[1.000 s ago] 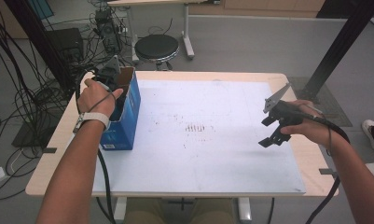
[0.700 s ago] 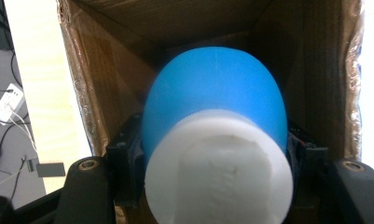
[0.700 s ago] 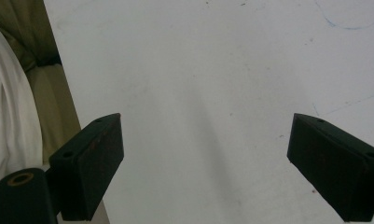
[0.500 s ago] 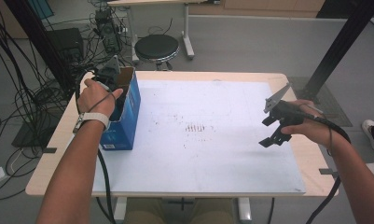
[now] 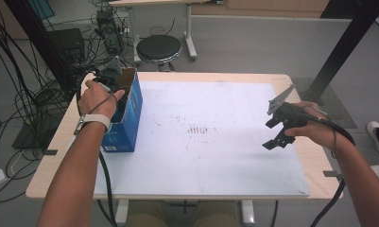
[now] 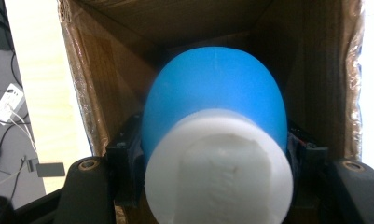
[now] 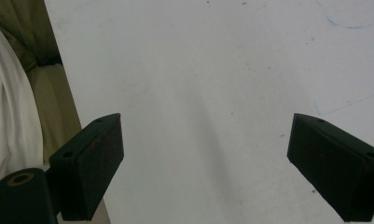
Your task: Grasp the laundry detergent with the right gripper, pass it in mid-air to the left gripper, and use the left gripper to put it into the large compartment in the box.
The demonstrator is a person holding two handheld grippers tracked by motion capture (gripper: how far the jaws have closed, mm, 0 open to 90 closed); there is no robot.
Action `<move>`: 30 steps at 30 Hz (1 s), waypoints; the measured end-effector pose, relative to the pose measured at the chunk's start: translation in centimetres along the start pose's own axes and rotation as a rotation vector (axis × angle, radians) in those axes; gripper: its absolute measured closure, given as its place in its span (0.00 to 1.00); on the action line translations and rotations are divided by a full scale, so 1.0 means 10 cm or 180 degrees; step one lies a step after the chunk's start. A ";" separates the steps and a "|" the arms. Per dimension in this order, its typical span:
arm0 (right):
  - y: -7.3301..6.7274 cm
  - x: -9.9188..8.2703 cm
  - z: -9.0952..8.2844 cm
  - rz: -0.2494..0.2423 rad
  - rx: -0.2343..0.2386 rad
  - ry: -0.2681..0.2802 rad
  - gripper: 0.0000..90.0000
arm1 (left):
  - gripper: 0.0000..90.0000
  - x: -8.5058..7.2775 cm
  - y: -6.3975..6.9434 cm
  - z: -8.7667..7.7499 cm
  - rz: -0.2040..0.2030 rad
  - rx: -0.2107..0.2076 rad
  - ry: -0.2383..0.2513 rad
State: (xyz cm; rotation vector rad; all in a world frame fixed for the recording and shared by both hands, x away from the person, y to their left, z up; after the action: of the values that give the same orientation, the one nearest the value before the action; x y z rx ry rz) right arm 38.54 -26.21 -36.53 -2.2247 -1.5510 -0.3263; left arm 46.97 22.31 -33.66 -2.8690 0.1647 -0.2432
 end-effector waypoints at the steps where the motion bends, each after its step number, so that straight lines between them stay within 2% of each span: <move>1: 0.00 0.00 0.00 -0.0001 0.0000 0.0002 0.12 | 0.41 0.00 0.00 0.00 -0.0003 -0.0001 -0.0001; 30: 0.00 0.02 0.02 -0.0013 0.0010 -0.0015 0.12 | 0.41 -0.01 -0.01 0.00 0.0001 -0.0010 -0.0021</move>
State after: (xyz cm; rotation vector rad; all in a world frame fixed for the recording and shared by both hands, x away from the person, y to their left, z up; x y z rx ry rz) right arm 38.59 -25.96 -36.62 -2.2218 -1.5575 -0.3199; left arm 46.87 22.38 -33.61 -2.8725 0.1643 -0.2338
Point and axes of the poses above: each handheld gripper's, and its own axes: z roughly forward along the jaws, x roughly out of its top, y roughly to its right, the point moved 7 cm from there along z, roughly forward along the jaws, and after that the axes turned 8 degrees about x, right-handed, at the moved point
